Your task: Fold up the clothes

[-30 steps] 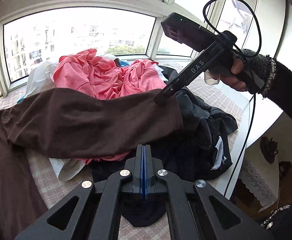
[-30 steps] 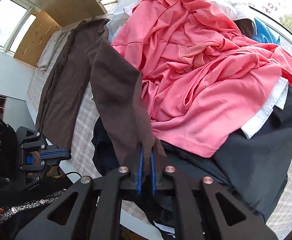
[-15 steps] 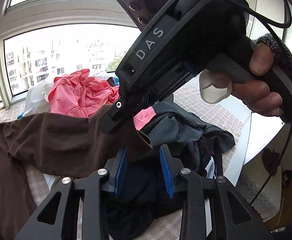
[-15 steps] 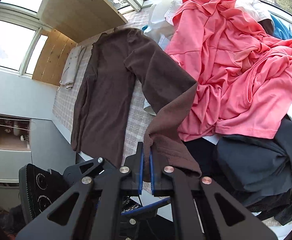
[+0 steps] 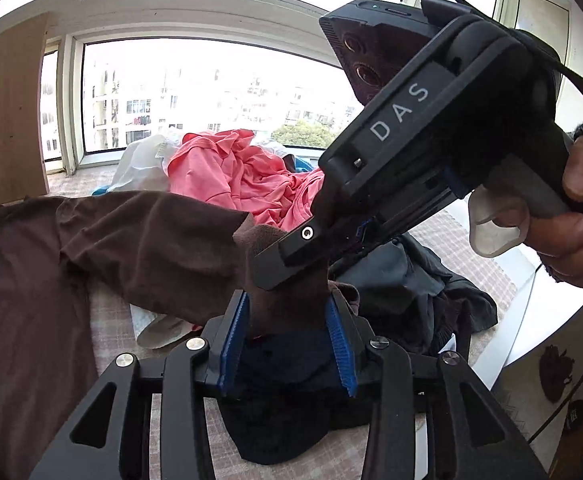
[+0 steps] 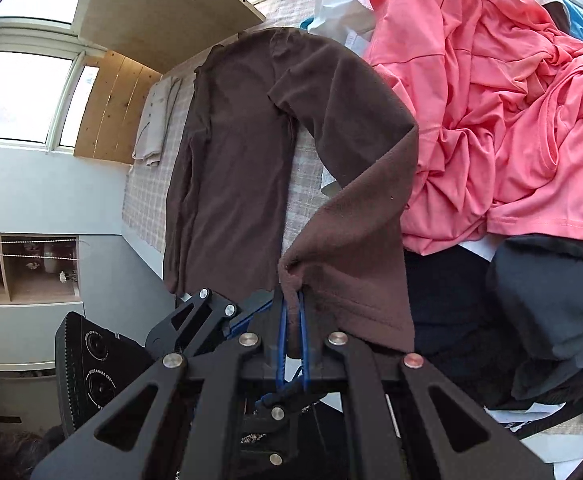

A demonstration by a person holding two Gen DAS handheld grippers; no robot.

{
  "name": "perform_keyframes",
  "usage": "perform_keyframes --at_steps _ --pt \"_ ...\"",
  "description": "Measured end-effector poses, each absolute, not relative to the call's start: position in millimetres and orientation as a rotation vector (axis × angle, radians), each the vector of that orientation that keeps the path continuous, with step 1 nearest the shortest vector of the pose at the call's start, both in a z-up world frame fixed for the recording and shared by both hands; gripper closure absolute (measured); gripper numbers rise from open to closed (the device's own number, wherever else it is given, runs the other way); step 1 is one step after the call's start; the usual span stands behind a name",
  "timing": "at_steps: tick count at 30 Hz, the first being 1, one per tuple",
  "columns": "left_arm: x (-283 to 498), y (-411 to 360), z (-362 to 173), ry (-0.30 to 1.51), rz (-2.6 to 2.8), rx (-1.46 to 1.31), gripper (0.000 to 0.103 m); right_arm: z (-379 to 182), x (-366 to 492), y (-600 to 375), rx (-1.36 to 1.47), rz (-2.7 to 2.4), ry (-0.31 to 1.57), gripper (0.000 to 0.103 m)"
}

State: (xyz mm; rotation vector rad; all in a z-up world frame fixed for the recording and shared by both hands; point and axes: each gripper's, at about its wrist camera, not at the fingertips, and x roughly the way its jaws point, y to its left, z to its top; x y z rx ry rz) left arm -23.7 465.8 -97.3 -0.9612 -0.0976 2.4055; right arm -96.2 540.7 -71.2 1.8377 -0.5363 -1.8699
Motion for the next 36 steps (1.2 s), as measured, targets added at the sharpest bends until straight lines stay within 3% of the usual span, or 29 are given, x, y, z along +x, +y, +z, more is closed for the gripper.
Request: perform_keyframes --at_steps 3,7,11,15,23,29,31,32,33,36 --pt "-24 460 -102 -0.135 2.394 -0.945 0.066 -74 -98 538 1.854 -1.831 -0.543 0.090" --pt "-29 442 -112 -0.233 2.327 -0.964 0.097 -67 -102 542 1.821 -1.776 -0.560 0.086" --pt "-24 425 -110 -0.220 2.333 -0.952 0.097 -43 -129 547 1.762 -1.934 -0.361 0.078" --pt "-16 407 -107 -0.212 2.350 -0.935 0.097 -33 -197 535 1.645 -2.117 -0.220 0.058" --pt "-6 354 -110 -0.273 2.505 -0.968 0.097 -110 -354 428 1.693 -2.059 -0.012 0.057" --pt "-3 312 -118 -0.341 2.621 -1.012 0.097 -175 -395 364 1.815 -2.006 0.384 0.057" --pt "-3 305 -121 -0.359 2.634 -1.017 0.097 -192 -403 357 1.872 -1.958 0.409 0.063" --pt "-3 304 -123 -0.367 2.635 -1.019 0.097 -197 -405 357 1.899 -1.930 0.378 0.094" --pt "-1 301 -124 -0.381 2.630 -1.021 0.097 -199 -406 355 1.917 -1.911 0.367 0.099" --pt "3 293 -129 -0.423 2.616 -1.026 0.097 -188 -413 349 1.926 -1.934 0.411 0.099"
